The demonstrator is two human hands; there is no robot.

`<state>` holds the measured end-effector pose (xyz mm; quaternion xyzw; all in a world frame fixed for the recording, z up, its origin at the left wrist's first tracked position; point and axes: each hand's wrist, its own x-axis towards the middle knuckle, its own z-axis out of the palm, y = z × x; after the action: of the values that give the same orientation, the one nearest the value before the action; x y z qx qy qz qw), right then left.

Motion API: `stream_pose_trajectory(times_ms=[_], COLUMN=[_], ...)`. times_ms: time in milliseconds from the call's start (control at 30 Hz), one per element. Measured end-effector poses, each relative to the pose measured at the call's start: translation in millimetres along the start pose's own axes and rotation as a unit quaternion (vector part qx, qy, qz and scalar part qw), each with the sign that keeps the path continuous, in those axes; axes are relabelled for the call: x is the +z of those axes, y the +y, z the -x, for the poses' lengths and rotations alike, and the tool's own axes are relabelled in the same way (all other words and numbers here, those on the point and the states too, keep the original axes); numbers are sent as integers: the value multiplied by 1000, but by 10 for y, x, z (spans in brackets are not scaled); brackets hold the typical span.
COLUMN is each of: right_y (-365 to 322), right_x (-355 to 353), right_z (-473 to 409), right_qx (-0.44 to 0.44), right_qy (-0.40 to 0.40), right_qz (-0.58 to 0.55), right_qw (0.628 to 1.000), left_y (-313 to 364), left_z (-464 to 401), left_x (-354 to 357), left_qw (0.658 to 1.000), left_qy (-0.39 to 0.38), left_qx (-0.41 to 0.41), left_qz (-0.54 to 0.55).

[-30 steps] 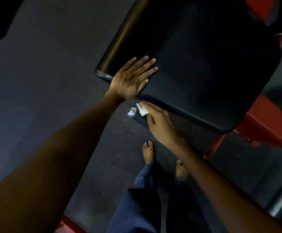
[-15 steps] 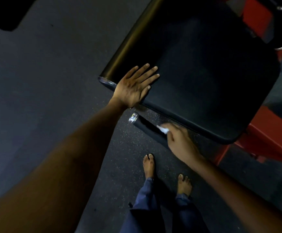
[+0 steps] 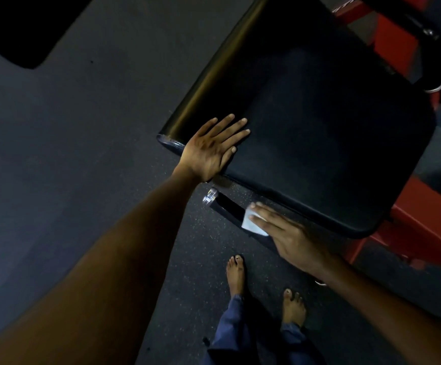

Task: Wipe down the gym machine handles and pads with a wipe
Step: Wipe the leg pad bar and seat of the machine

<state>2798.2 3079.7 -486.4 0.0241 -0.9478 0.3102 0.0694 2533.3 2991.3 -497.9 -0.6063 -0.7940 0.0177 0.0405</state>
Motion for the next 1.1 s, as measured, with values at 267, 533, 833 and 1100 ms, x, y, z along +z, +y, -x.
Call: stream_pose_trajectory(times_ms=[267,533,833,1100], right_y=[-140,-56,-34,400], right_x=[195,14,102,137], right_z=[-714,-370,-1310,-596], right_qx=[-197,235,417,455], right_qy=[-86,54,-227,-349], right_qz=[125,-180,-370,-259], right_qw=[969,954,799,777], left_y=[7,16,40,61], left_z=[7,6,19,12], left_x=[-22,-22,-26,4], left_qw=[1000,1000,1000,1000], left_qy=[-12,-10,-2,7], left_qx=[2,-8,-8,-11], left_qz=[-7,2,13,6])
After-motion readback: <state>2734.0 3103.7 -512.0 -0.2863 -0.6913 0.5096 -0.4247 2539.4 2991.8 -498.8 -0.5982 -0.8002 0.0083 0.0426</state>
